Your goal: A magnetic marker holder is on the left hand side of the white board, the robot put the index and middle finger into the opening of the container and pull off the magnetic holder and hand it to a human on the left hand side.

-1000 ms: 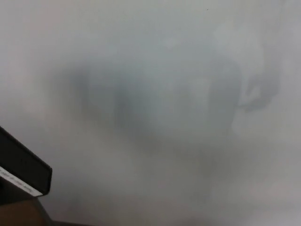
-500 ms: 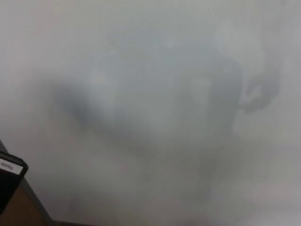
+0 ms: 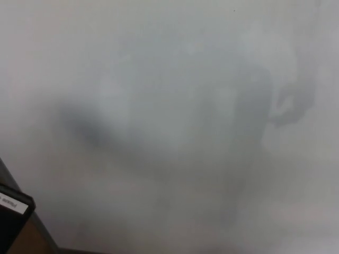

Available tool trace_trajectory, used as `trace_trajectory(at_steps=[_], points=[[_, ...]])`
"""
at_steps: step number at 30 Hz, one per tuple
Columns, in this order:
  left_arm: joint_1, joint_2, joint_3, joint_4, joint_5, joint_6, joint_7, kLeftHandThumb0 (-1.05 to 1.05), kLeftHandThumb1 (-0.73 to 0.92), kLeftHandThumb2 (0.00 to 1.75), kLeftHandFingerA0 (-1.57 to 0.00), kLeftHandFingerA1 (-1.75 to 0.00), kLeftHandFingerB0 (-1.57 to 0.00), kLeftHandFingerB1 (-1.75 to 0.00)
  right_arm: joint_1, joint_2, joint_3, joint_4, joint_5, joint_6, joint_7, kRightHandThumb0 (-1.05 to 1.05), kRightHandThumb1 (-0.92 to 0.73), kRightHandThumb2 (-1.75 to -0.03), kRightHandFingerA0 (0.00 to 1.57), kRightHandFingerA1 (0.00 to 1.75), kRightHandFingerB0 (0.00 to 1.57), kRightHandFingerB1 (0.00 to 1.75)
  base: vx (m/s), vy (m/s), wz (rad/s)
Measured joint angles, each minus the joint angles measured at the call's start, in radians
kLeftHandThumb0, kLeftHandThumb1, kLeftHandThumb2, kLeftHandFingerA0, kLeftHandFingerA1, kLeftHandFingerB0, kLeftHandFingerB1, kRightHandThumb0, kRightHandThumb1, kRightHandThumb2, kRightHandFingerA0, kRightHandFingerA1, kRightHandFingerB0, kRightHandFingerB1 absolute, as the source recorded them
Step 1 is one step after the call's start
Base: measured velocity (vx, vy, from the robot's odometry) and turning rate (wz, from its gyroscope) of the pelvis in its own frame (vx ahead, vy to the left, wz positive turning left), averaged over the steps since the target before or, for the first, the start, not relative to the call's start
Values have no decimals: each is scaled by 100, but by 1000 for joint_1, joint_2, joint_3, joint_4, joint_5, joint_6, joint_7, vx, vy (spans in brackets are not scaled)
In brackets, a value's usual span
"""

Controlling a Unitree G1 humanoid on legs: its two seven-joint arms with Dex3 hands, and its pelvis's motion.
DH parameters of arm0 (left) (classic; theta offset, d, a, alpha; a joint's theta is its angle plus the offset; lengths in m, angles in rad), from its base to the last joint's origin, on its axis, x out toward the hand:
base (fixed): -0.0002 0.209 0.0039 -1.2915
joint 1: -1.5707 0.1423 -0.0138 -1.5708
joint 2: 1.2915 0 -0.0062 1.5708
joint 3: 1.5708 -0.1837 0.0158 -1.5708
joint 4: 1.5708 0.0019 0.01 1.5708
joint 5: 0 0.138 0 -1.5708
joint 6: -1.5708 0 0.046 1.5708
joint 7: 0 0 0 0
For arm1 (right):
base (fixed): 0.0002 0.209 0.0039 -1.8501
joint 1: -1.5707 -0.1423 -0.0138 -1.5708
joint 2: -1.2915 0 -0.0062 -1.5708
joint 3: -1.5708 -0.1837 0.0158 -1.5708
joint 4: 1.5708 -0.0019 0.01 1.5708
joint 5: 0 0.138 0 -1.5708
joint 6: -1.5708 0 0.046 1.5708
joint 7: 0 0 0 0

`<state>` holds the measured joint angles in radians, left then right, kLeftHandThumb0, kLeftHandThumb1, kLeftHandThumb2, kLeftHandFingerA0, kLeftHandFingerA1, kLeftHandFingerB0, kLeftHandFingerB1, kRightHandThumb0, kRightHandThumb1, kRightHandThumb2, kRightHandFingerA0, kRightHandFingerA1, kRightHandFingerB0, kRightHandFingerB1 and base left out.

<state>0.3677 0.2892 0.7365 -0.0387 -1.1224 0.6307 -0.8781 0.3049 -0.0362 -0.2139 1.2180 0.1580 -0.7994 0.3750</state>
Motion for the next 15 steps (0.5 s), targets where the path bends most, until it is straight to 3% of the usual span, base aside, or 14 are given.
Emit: trace_trajectory(at_steps=[1, 2, 4, 5, 8, 11, 12, 13, 14, 15], points=[[-1, 5, -1, 3, -10, 12, -20, -105, 44, 93, -35, -35, -43, -41, 0, 0, 1, 0, -1, -1, -2, -59, -70, -61, 79, 65, 60, 50, 0, 0, 0], [-3, 9, -2, 4, -16, 18, -33, -105, 57, 60, -31, -34, -36, -37, 0, 0, 2, 0, -1, -1, -3, -61, -69, -61, 79, 66, 60, 49, 0, 0, 0], [-8, 20, -4, 6, -32, 34, -62, -105, 57, 60, -31, -34, -36, -37, 0, -1, 4, 0, -2, -2, -6, -61, -69, -61, 79, 66, 60, 49, 0, 0, 0], [-12, 23, -5, 7, -38, 40, -73, -105, 48, 94, -22, -32, -49, -46, 0, -1, 4, 0, -3, -2, -7, -60, -69, -61, 81, 66, 61, 49, 0, 0, 0], [-65, 38, -34, 27, -61, 69, -127, -105, 48, 89, -35, -33, -48, -43, -1, -5, 8, 1, -9, -4, -11, -60, -70, -61, 79, 64, 61, 49, 0, 0, 0], [-126, 51, -67, 60, -74, 88, -166, -105, 49, 87, -35, -31, -45, -41, -2, -9, 12, 2, -16, -7, -16, -60, -71, -61, 79, 63, 60, 49, 0, 0, 0], [-160, 60, -82, 78, -78, 94, -185, -101, 43, 65, -35, -32, -44, -41, -2, -10, 16, 3, -21, -10, -21, -62, -69, -61, 80, 66, 62, 49, 0, 0, 0], [-178, 66, -90, 88, -80, 98, -197, -104, 48, 88, -31, -30, -52, -46, -2, -11, 19, 4, -25, -12, -26, -60, -69, -61, 80, 66, 62, 50, 0, 0, 0], [-210, 73, -101, 100, -82, 103, -216, -104, 48, 88, -31, -30, -52, -46, -2, -12, 23, 5, -31, -16, -32, -60, -69, -61, 80, 66, 62, 50, 0, 0, 0], [-227, 74, -106, 103, -84, 104, -225, -89, 40, 87, -25, -34, -54, -51, -1, -13, 25, 6, -34, -17, -35, -59, -70, -61, 79, 66, 61, 50, 0, 0, 0]])
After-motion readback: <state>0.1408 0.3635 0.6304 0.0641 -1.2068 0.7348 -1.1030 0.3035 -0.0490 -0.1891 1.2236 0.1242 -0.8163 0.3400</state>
